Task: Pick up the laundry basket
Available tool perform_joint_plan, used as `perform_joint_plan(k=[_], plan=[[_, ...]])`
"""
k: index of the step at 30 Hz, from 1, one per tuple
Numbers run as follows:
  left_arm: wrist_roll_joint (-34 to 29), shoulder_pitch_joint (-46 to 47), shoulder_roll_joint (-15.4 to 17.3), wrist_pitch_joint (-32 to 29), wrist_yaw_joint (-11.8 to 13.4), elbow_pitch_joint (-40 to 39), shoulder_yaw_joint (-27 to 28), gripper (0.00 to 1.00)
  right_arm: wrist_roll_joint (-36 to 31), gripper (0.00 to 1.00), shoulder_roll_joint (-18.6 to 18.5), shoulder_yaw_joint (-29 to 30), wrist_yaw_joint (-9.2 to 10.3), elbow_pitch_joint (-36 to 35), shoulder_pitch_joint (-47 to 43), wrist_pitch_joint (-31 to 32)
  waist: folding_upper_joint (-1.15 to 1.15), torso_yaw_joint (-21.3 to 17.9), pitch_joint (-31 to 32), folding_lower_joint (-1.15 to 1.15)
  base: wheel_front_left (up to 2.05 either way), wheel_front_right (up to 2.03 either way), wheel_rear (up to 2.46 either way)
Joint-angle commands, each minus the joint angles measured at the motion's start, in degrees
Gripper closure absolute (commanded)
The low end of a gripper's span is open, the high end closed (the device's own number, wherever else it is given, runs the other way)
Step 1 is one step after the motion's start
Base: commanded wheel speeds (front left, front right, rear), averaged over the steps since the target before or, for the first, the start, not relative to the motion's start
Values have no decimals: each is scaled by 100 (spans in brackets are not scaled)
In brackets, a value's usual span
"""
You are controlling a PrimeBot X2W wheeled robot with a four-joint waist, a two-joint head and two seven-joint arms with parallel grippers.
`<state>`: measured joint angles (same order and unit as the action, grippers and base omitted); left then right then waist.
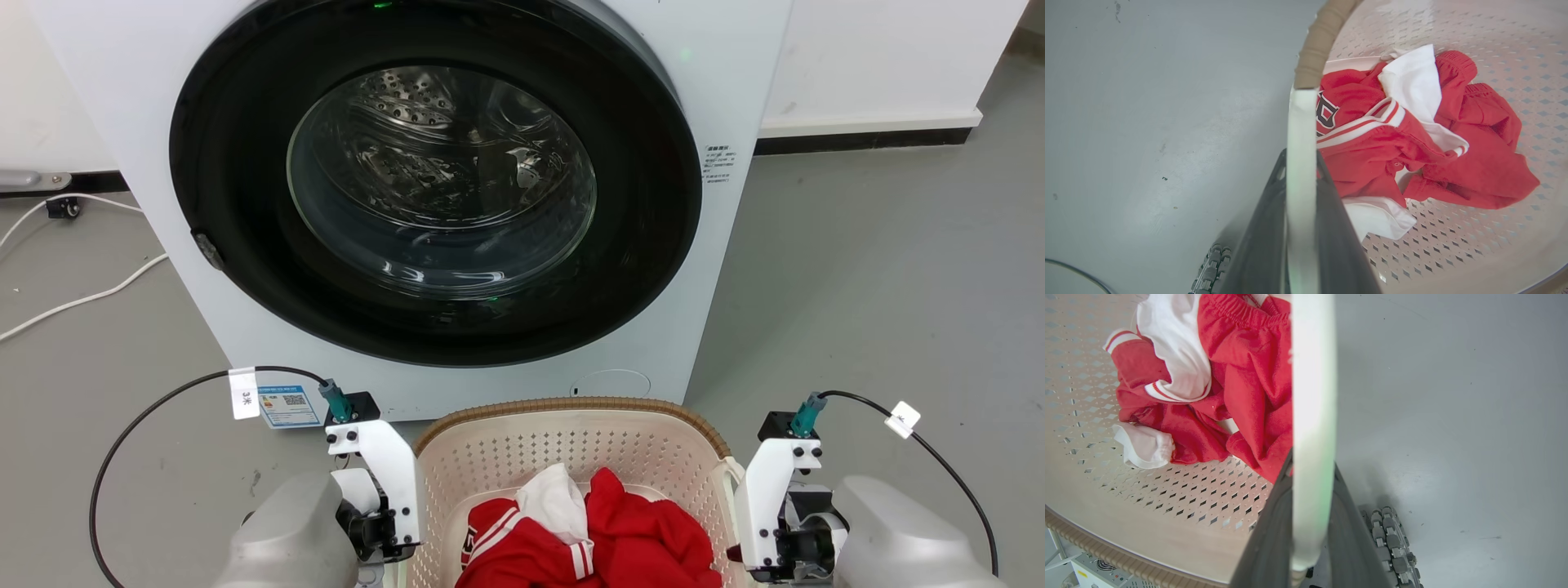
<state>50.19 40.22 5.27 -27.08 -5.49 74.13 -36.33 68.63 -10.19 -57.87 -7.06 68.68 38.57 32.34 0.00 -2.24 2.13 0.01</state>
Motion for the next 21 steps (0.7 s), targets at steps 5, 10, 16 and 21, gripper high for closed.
perform_joint_plan(k=[5,10,16,21], plan=[[80,67,-92,-28,-33,-54,-11,100,73,100,115,-33,-78,-76,35,-42,0,2,-1,-1,0,0,0],[84,30,-97,-18,-40,-54,-37,100,134,100,139,-54,-78,-63,12,-71,0,19,-10,-1,0,0,0],[109,15,-111,27,-42,-54,-52,100,168,100,134,-83,-78,-56,23,-84,0,31,-17,-1,0,0,0],[132,-5,-113,36,-47,-55,-58,100,182,100,133,-108,-78,-46,16,-107,0,43,-19,-1,0,0,0]])
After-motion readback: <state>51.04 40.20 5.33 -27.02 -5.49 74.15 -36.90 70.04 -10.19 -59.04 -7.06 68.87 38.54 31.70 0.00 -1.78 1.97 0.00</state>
